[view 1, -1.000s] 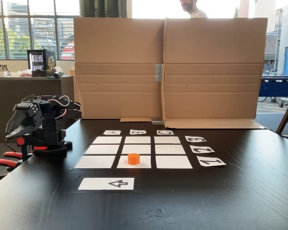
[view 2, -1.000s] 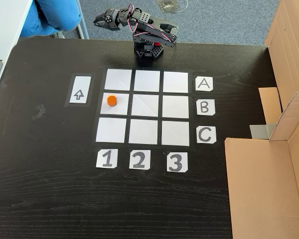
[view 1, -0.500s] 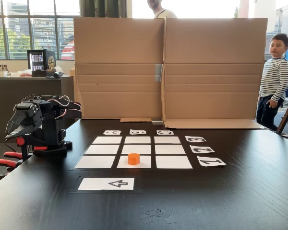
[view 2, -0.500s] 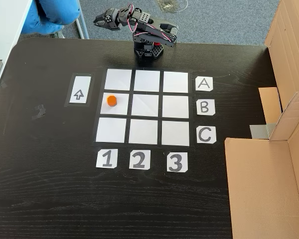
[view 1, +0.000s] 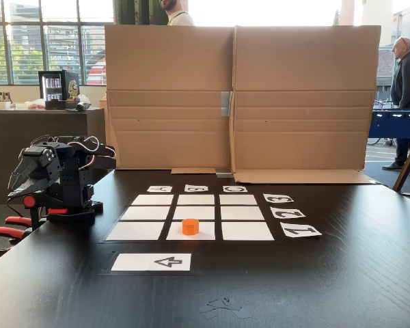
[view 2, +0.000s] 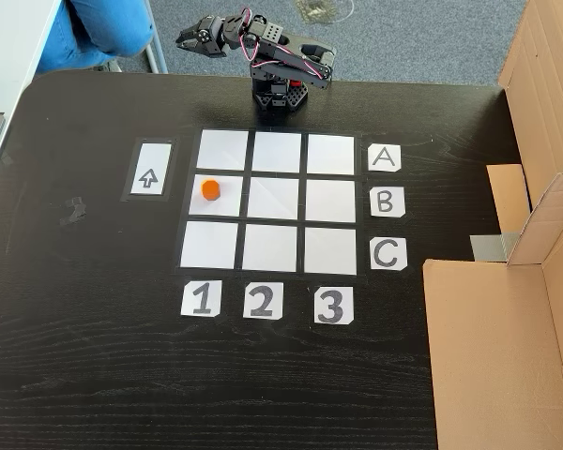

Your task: Pick up the round, orange token and place it in the grid on square B1.

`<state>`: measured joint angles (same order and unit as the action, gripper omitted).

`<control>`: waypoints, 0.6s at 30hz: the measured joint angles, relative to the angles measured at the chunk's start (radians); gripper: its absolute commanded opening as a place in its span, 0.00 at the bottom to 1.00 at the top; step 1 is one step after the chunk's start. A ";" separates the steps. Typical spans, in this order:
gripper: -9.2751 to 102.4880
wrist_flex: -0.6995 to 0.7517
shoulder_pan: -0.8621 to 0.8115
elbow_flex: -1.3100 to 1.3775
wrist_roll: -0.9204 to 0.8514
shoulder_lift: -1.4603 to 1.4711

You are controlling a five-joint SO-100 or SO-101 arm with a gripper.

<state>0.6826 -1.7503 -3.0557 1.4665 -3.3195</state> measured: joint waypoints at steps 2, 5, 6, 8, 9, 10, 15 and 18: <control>0.09 0.018 0.000 0.000 0.000 0.000; 0.09 0.066 0.000 0.002 0.000 0.000; 0.09 0.074 -0.002 0.002 0.000 0.000; 0.09 0.103 -0.002 0.002 0.000 0.000; 0.09 0.117 -0.002 0.002 -0.005 0.000; 0.09 0.129 -0.002 0.002 -0.008 0.000; 0.08 0.225 -0.002 0.025 -0.008 0.000; 0.08 0.264 -0.002 0.037 -0.009 0.000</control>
<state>0.9465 -1.7518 -3.0189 1.4573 -3.3195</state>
